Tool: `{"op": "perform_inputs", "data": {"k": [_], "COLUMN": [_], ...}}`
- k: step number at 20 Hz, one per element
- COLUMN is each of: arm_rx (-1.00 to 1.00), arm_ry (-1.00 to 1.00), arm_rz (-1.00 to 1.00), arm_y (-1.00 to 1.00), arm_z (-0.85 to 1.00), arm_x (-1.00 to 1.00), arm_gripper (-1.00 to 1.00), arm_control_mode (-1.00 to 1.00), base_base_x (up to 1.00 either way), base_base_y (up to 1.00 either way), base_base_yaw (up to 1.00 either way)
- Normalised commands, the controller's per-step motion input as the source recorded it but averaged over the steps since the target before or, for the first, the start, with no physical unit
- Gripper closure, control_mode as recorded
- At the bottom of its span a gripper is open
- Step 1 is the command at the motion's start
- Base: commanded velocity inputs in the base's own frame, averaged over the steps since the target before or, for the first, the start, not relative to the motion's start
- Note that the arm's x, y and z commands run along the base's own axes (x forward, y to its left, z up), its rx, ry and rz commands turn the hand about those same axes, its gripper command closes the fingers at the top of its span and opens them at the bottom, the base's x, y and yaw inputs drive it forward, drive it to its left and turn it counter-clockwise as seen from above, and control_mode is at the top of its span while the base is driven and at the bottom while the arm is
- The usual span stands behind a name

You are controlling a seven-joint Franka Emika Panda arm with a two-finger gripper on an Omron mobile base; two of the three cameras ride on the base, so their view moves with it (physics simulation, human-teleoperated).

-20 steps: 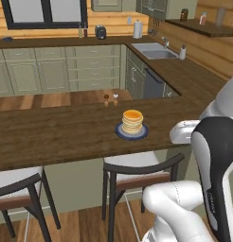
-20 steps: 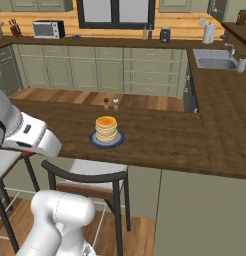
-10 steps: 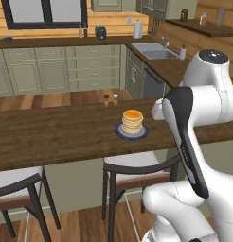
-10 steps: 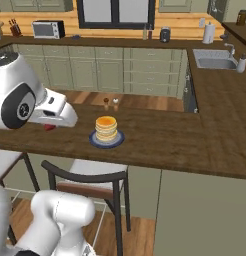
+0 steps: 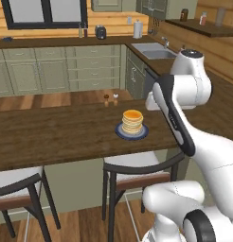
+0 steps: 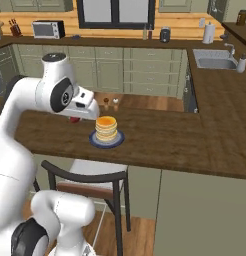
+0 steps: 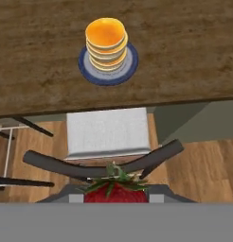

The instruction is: Take the strawberry from the fridge and place it on top of the pancake, located on the dining counter.

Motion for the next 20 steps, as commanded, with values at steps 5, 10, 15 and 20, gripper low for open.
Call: {"op": "perform_inputs", "data": {"k": [5,10,15,20], "arm_rx": [0.05,0.0,0.0,0.0], "arm_ry": [0.08,0.09,0.01,0.0], "arm_rz": [0.01,0.0,0.0,0.01], "arm_y": [-0.03,0.11,0.11,0.04], "arm_z": [-0.58,-0.26,-0.03,-0.5], "arm_x": [1.0,1.0,1.0,1.0], "arm_gripper": [1.0,1.0,1.0,1.0], "arm_control_mode": [-1.0,-1.0,-1.0,-1.0], "base_base_x": [0.0,0.0,0.0,0.0], "base_base_y": [0.0,0.0,0.0,0.0], "base_base_yaw": [0.0,0.0,0.0,0.0]}}
